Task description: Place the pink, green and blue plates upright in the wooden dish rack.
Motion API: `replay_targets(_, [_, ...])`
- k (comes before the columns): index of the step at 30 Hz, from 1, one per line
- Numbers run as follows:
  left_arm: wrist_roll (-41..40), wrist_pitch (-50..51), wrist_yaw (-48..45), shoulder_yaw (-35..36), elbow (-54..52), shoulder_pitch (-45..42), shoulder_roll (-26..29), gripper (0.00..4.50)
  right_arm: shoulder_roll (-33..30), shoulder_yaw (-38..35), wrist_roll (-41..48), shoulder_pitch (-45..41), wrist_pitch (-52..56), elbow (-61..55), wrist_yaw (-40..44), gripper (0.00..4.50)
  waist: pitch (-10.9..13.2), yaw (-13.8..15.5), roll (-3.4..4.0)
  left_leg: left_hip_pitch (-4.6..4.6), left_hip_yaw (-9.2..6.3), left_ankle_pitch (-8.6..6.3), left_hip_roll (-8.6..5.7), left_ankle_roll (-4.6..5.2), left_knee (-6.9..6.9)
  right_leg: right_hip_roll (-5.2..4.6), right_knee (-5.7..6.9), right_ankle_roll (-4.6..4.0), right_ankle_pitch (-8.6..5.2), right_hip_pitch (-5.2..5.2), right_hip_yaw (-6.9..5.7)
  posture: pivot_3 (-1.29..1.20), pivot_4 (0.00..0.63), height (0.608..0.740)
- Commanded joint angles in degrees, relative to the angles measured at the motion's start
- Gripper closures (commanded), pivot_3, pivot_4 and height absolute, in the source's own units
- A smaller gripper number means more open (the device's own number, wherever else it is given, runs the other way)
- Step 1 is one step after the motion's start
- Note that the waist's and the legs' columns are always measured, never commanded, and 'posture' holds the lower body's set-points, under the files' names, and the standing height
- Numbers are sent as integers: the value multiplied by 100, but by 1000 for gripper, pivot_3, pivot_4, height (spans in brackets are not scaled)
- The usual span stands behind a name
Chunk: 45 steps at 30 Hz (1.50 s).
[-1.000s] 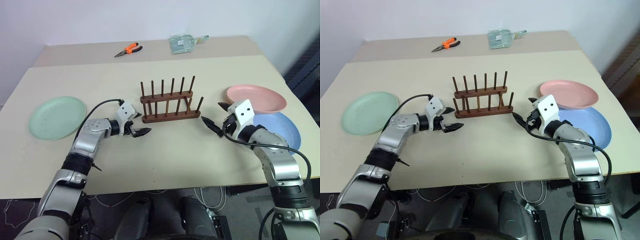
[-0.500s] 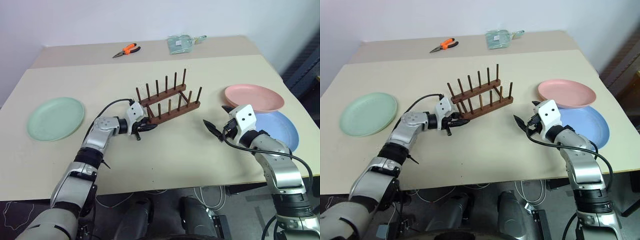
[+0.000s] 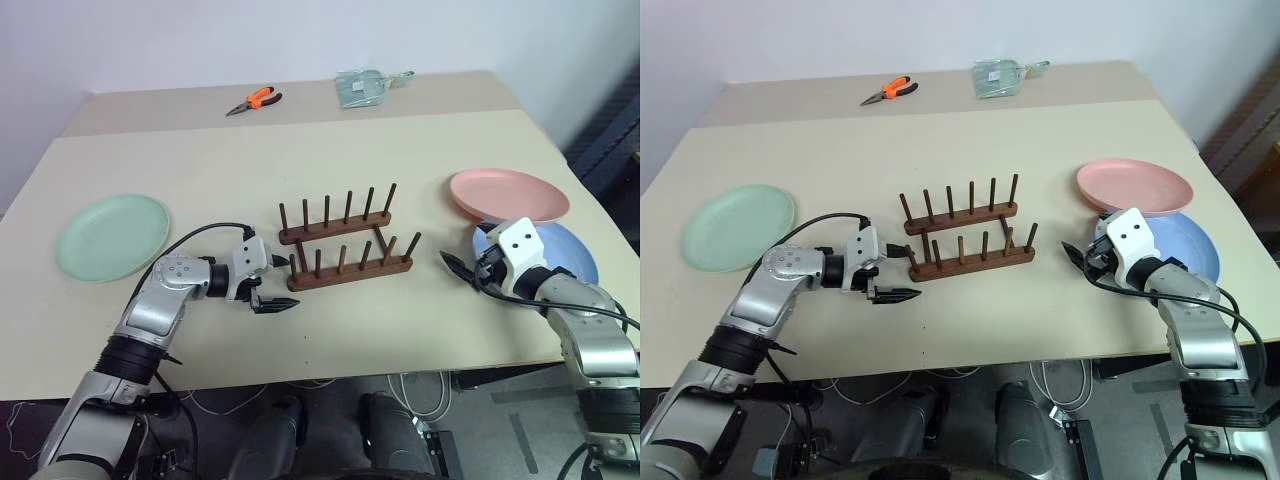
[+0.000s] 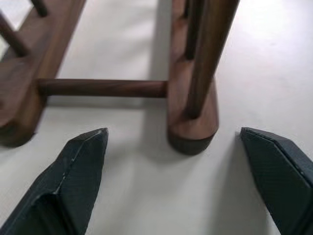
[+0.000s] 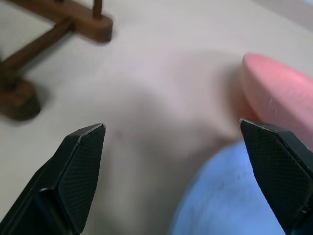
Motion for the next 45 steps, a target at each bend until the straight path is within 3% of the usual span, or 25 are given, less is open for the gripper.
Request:
replay_targets(1, [-99,595,30,346,-365,612,524,632,-264,-175,500,393,258,-797,590,1376,-2,-25,3,3,0,0,4,0,-4,1,1,-1,-1,0,1,0,150,739])
replay_targets(4, [-613,1194,-116,497,-1148,1133,735,1625,-388,-86,830,694,607,-1352,933,2848,-4,-47,9,21,9,-2,18,-1,-16,-1,5,-2,-3,5,6,0,150,739])
replay_targets(7, [-1040,1753,64,393,-1990,1481,539,3228,-441,374,848,899,870,-1805,1182,4477,-9,0,14,29,29,-4,28,1,-14,-7,3,-22,-17,14,5,0,150,739])
replay_targets(8, [-1051,1840,188,277,-2183,1537,407,3711,-407,557,757,919,870,-1853,1176,4500,-9,11,14,32,32,-5,28,2,-13,-8,-1,-19,-20,21,4,0,150,739])
replay_targets(13, [-737,1963,1035,-154,-2348,1579,-385,3711,-43,1271,-70,469,755,-1376,546,4500,-11,115,12,30,36,-8,29,6,-10,-11,-41,-22,-17,41,-3,0,150,739])
replay_targets(21, [411,1179,3451,141,-893,1135,-1495,3711,720,1716,-1089,-600,358,-77,-583,4500,-44,140,-13,58,74,-11,53,9,-5,-8,-59,-33,-8,69,-7,0,150,739])
replay_targets(28, [457,938,3984,319,-351,920,-1701,3711,1234,1832,-1402,-1266,29,878,-987,4500,-68,92,-16,81,92,-12,68,8,-13,9,-58,-27,11,76,-11,0,150,739])
replay_targets(33, [456,816,4069,304,-269,860,-1705,3711,1171,1699,-1303,-1276,-43,789,-794,4500,-71,90,-15,101,93,-17,69,10,-15,10,-61,-24,9,96,-10,0,150,739])
replay_targets(36, [450,724,4089,342,-412,946,-1653,3786,686,1291,-1112,-1036,-54,100,-450,3696,-71,108,-15,106,92,-22,69,9,-14,10,-62,-21,7,100,-10,0,150,739])
replay_targets(39, [75,518,3831,452,-916,1165,-1714,3786,-85,591,-1069,-753,-150,-622,-268,2213,-67,121,-9,94,94,-32,68,16,-13,6,-69,-14,4,96,-10,0,150,739])
replay_targets(45, [-449,490,3121,273,-1690,1404,-1767,3786,-1185,290,-1755,-590,-548,-485,-311,2213,-63,131,-14,72,105,-41,75,18,-9,8,-72,-13,3,75,-10,0,150,739])
